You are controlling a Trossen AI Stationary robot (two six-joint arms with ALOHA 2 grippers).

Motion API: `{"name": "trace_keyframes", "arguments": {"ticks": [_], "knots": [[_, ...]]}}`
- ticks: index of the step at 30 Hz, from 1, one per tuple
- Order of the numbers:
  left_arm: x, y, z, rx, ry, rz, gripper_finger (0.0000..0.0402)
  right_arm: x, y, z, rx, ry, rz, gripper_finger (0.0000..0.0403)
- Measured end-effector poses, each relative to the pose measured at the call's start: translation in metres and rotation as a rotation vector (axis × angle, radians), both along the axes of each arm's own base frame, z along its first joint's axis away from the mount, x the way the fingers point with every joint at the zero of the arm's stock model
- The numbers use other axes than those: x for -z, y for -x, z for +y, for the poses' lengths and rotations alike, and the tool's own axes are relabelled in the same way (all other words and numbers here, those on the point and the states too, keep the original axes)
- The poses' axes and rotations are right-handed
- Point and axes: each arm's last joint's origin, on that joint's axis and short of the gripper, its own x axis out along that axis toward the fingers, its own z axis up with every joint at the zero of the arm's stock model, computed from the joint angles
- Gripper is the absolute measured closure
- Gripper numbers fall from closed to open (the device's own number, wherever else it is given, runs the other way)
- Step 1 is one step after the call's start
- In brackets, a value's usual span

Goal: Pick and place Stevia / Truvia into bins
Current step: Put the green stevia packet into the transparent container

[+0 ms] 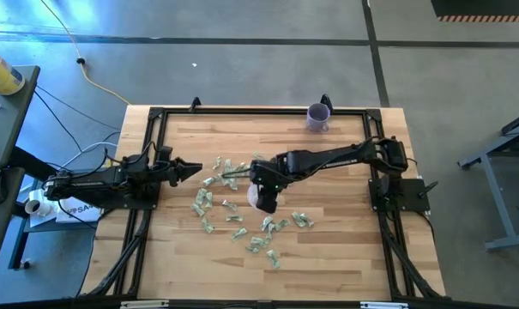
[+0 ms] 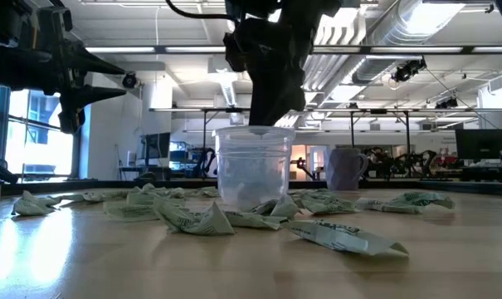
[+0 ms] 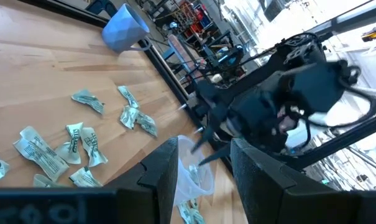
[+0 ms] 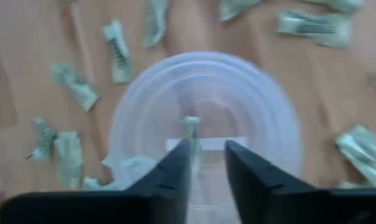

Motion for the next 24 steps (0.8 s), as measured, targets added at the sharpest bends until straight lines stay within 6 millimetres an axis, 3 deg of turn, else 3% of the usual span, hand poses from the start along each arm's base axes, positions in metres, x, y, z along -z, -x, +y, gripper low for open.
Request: {"name": "trace_keyframes", "arguments": {"ticks": [3, 6, 8, 10, 13, 17, 19, 21, 24], "knots": [[0.000, 0.000, 0.000, 0.004, -0.013, 0.003, 0.0220, -0.010, 0.005, -0.004, 0.098, 0.004, 0.022, 0.0222], [0.000, 0.000, 0.000, 0.014, -0.014, 0.004, 0.0220, -0.030, 0.014, -0.010, 0.191, 0.136, 0.064, 0.0169], [0.000, 0.000, -0.001, 0.021, -0.014, 0.005, 0.0220, -0.044, 0.023, -0.019, 0.243, 0.189, 0.075, 0.0149], [0.000, 0.000, -0.001, 0.021, -0.015, 0.006, 0.0220, -0.044, 0.033, -0.034, 0.268, 0.133, 0.163, 0.0142], [0.000, 0.000, -0.001, 0.020, -0.031, 0.010, 0.0220, -0.020, 0.046, -0.056, 0.261, 0.084, 0.310, 0.0140], [0.000, 0.000, 0.000, 0.019, -0.039, 0.012, 0.0220, 0.000, 0.052, -0.072, 0.128, 0.139, 0.318, 0.0140], [0.000, 0.000, 0.000, 0.018, -0.038, 0.011, 0.0220, 0.014, 0.057, -0.082, 0.144, 0.131, 0.324, 0.0140], [0.000, 0.000, 0.000, 0.018, -0.038, 0.011, 0.0220, 0.028, 0.064, -0.101, 0.284, 0.081, 0.336, 0.0140], [0.000, 0.000, 0.000, -0.007, -0.037, 0.009, 0.0220, 0.043, 0.082, -0.131, 0.629, -0.013, 0.351, 0.0140]]}}
